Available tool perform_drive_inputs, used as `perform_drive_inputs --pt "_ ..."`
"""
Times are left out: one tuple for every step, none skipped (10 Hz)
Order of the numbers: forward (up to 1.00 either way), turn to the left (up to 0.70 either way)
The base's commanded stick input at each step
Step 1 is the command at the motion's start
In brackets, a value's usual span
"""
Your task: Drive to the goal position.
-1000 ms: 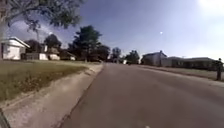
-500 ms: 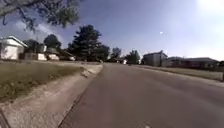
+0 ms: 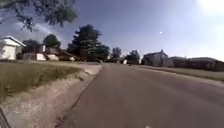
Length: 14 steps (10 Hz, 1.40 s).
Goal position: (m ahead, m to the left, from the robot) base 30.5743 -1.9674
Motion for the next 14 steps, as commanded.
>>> perform_drive_inputs --pt "1.0 0.0" --pt "1.0 0.0" --pt "1.0 0.0" --pt "1.0 0.0" --pt "1.0 0.0" --pt "1.0 0.01" --pt "1.0 0.05" --pt "1.0 0.12" --pt "1.0 0.0" --pt "1.0 0.0" --pt "1.0 0.0" --pt "1.0 0.0" --pt "1.0 0.0" --pt "1.0 0.0"
